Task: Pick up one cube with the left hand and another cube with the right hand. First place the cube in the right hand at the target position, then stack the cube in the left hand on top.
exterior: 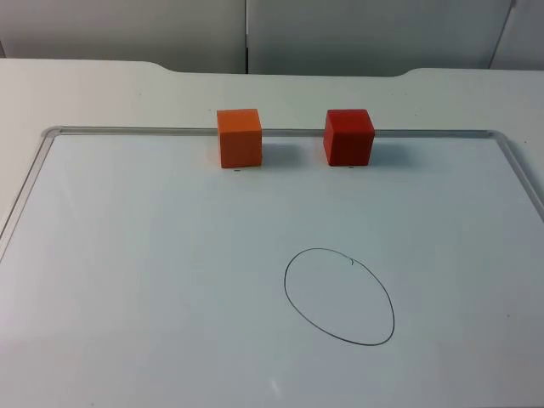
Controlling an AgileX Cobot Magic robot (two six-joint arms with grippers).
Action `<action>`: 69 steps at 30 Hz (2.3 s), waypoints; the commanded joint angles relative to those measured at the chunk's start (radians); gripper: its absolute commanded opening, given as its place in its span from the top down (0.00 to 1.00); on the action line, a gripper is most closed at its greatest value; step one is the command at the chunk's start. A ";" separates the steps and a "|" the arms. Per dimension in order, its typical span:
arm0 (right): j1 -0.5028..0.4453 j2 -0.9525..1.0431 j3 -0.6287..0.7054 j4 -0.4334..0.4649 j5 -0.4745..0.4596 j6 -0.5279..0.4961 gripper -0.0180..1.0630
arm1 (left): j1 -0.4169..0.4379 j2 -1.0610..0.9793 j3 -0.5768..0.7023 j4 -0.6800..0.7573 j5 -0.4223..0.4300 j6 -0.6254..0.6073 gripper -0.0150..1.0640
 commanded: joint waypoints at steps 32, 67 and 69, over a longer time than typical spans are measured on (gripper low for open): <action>0.428 1.095 -0.783 -0.232 -0.012 0.418 0.03 | 0.004 -0.005 0.007 0.001 -0.007 0.000 0.07; 0.428 1.576 -0.978 -0.343 -0.060 0.640 0.07 | 0.004 -0.005 0.007 0.001 -0.007 0.000 0.07; 0.428 1.589 -0.992 -0.343 -0.045 0.640 0.07 | 0.004 -0.005 0.007 0.001 -0.007 0.000 0.07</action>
